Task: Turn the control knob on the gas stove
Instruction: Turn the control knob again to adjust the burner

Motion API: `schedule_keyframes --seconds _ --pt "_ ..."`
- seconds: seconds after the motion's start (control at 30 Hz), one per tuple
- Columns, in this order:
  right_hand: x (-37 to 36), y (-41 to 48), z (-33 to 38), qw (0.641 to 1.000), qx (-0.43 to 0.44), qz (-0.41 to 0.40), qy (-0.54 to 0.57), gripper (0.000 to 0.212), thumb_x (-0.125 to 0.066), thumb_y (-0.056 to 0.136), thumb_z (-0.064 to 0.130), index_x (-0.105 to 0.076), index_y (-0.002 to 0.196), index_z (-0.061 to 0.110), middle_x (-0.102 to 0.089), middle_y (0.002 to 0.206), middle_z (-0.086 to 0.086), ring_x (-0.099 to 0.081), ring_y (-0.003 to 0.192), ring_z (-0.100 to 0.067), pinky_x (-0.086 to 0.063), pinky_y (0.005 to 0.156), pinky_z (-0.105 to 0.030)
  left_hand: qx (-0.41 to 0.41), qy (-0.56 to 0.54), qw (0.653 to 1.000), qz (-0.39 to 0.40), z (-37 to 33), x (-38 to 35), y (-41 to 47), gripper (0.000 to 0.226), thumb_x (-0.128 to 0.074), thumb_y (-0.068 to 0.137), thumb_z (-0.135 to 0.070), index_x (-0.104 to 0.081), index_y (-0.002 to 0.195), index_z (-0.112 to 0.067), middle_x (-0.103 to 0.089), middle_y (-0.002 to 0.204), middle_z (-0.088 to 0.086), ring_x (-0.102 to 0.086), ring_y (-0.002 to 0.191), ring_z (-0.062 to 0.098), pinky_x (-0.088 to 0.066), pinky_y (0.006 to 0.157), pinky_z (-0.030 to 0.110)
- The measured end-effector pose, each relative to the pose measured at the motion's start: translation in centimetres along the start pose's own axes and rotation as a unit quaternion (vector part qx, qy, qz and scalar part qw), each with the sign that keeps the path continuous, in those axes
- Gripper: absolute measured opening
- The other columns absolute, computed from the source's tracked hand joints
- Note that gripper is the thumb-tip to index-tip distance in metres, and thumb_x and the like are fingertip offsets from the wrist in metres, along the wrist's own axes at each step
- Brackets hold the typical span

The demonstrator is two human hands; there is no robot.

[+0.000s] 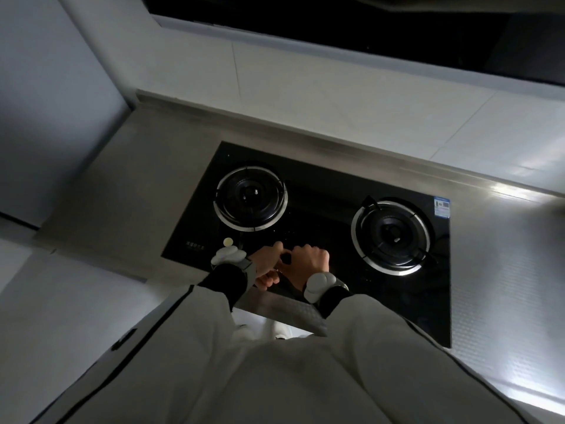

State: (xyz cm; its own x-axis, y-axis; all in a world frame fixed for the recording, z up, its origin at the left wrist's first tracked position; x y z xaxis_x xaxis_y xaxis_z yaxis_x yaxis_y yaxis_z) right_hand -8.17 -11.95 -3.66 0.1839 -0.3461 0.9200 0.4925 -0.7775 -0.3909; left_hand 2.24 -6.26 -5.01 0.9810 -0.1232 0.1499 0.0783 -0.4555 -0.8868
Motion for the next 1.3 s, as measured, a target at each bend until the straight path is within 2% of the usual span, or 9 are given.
schedule_keyframes --seconds 0.2,0.27,0.37,0.53,0.67,0.8,0.93,1.07,1.3 --pt "0.7 -0.9 -3.7 0.993 0.101 -0.048 -0.047 0.065 -0.046 0.095 0.076 -0.07 0.1 0.016 -0.075 0.091 -0.003 -0.073 0.081 -0.027 -0.041 0.064 -0.033 -0.132 0.022 0.987 -0.092 -2.5 0.3 -0.4 0.038 -0.027 0.096 -0.044 -0.06 0.114 -0.036 -0.067 0.06 0.007 -0.057 0.05 0.022 -0.048 0.052 0.029" --pt "1.0 -1.2 -5.8 0.987 0.138 -0.059 -0.055 0.058 -0.052 0.091 0.071 -0.064 0.11 0.018 -0.076 0.096 -0.004 -0.074 0.085 -0.031 -0.042 0.064 -0.034 -0.188 0.008 0.971 -0.149 -3.2 -0.5 -0.7 0.04 -0.031 0.092 -0.039 -0.066 0.107 -0.029 -0.068 0.059 0.004 -0.059 0.049 0.021 -0.051 0.055 0.034" --pt "1.5 -1.8 -8.5 0.975 0.184 -0.053 -0.117 0.065 -0.057 0.085 0.069 -0.056 0.127 0.019 -0.072 0.105 -0.004 -0.073 0.087 -0.032 -0.051 0.067 -0.036 -0.174 0.005 0.973 -0.155 -3.2 -3.4 -0.8 0.039 -0.037 0.089 -0.041 -0.069 0.096 -0.022 -0.071 0.067 0.003 -0.064 0.051 0.022 -0.058 0.064 0.04" --pt "1.5 -1.7 -9.5 0.926 0.263 0.022 -0.27 0.103 -0.07 0.086 0.06 -0.021 0.164 0.013 -0.061 0.136 -0.009 -0.07 0.107 -0.032 -0.043 0.074 -0.036 -0.099 0.074 0.988 -0.094 -2.5 -7.9 -0.5 0.042 -0.037 0.096 -0.044 -0.065 0.093 -0.014 -0.075 0.107 0.015 -0.075 0.09 0.034 -0.063 0.079 0.043" --pt "1.6 -1.4 -8.3 0.896 0.316 0.029 -0.312 0.091 -0.073 0.089 0.053 -0.029 0.159 0.016 -0.064 0.134 -0.009 -0.07 0.108 -0.032 -0.05 0.082 -0.038 -0.022 -0.098 0.995 -0.029 -1.4 -9.1 -0.4 0.045 -0.036 0.103 -0.029 -0.054 0.139 -0.009 -0.066 0.132 0.009 -0.068 0.092 0.029 -0.052 0.064 0.03" --pt "0.7 -1.2 -7.4 0.864 0.367 0.025 -0.343 0.077 -0.073 0.089 0.052 -0.041 0.15 0.017 -0.07 0.124 -0.007 -0.072 0.104 -0.032 -0.045 0.076 -0.037 -0.004 -0.172 0.985 -0.009 -0.8 -10.1 -0.6 0.032 -0.033 0.105 -0.019 -0.053 0.129 -0.017 -0.06 0.125 0.005 -0.066 0.097 0.028 -0.054 0.072 0.034" --pt "0.0 -0.5 -7.0 0.855 0.383 0.019 -0.348 0.068 -0.065 0.091 0.058 -0.049 0.143 0.017 -0.074 0.112 -0.006 -0.073 0.093 -0.031 -0.043 0.07 -0.036 -0.017 -0.153 0.987 -0.054 -0.4 -10.0 0.1 0.043 -0.036 0.103 -0.02 -0.062 0.137 -0.016 -0.063 0.13 0.008 -0.068 0.087 0.021 -0.05 0.057 0.029" --pt "-0.3 0.1 -6.3 0.849 0.404 0.017 -0.34 0.055 -0.056 0.094 0.059 -0.06 0.129 0.018 -0.075 0.1 -0.003 -0.071 0.084 -0.029 -0.038 0.065 -0.034 -0.037 -0.159 0.984 -0.067 -0.5 -9.9 -0.3 0.044 -0.035 0.103 -0.015 -0.062 0.138 -0.017 -0.063 0.128 0.004 -0.065 0.072 0.01 -0.051 0.058 0.027" --pt "-0.6 0.6 -7.2 0.858 0.389 0.017 -0.336 0.062 -0.044 0.098 0.068 -0.061 0.128 0.015 -0.074 0.104 -0.004 -0.071 0.085 -0.028 -0.037 0.066 -0.034 -0.056 -0.151 0.985 -0.059 -0.2 -10.0 -0.9 0.052 -0.034 0.103 -0.008 -0.052 0.151 -0.02 -0.058 0.149 0.002 -0.069 0.097 0.017 -0.057 0.069 0.028"
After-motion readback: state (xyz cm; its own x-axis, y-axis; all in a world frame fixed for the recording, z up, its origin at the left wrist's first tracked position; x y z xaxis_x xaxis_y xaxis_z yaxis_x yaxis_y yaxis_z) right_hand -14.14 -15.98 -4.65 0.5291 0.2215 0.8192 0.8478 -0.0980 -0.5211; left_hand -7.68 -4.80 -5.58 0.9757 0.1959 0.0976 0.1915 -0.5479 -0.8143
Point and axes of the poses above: each hand's wrist, its own y-axis towards the middle knuckle, its own x-axis out of the back of the hand, z = x × y, the point moved 5 cm from there along y, towards the middle knuckle
